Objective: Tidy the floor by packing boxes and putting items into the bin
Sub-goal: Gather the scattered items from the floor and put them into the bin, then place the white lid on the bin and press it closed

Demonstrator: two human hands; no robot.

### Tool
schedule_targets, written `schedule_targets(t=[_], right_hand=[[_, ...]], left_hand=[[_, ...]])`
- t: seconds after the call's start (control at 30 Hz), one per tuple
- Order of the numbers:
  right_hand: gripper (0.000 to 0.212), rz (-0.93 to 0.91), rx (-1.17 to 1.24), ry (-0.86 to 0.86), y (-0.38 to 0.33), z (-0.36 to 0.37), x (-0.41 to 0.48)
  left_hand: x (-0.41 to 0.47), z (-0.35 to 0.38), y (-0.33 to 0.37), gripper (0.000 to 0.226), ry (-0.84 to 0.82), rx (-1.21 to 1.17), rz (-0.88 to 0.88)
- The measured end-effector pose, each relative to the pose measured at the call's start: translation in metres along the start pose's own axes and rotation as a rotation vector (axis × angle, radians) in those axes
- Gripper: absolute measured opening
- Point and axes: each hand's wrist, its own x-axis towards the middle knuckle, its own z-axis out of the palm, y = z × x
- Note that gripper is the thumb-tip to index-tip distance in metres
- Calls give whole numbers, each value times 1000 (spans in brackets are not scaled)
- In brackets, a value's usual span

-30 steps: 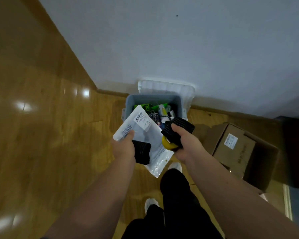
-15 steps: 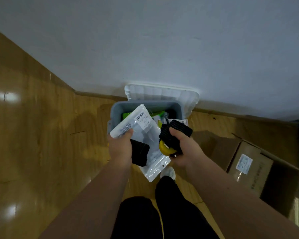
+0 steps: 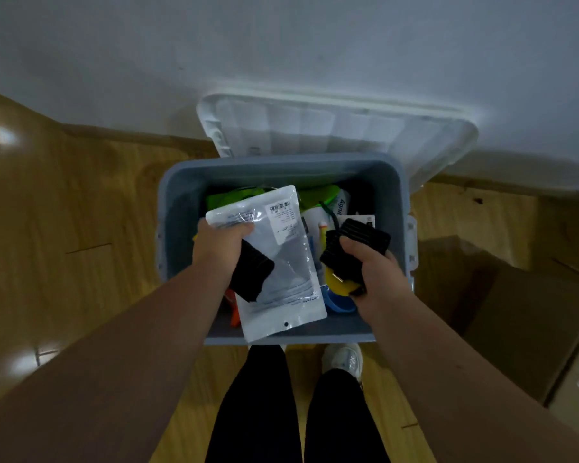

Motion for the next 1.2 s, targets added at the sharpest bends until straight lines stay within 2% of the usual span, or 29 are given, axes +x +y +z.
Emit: schedule_targets(t=[0.13,0.27,0.37,0.43,0.5,0.63,0.73,0.9,1.0,1.07,1.13,1.2], right_hand=[[56,-71,-62,59,14,7,38],[49,-199,-208,101,8,0,59],[69,-266,-419,96,2,-7,69],[89,-244,-497,53,-2,-8,70],[95,-258,-574,0,-5,-6,68],[62,-280,-611,-42,-12,8,58],[51,-249,-547,-95,-20,18,52],[22,-179,-275,-140,-59,45,49],[9,-137,-126,-179,-89,70,57],[15,-100,-2,-192,-106,88,66],[29,-63,93,-204,-118,104,76],[39,-42,151,-239,-127,115,85]], left_hand=[[33,16,-18,76,22,40,-30],[45,23,-21,81,68,45,44],[42,28,-19,78,117,128,98],[38,32,-18,65,103,203,124],[33,33,-17,51,63,284,209],[26,34,-12,22,-105,461,376],[25,37,4,26,-137,453,416],[40,53,60,12,-127,264,330],[47,72,106,11,-140,-48,168],[50,85,134,14,-167,-226,52],[53,98,155,11,-212,-339,-36],[52,107,170,22,-248,-423,-109]])
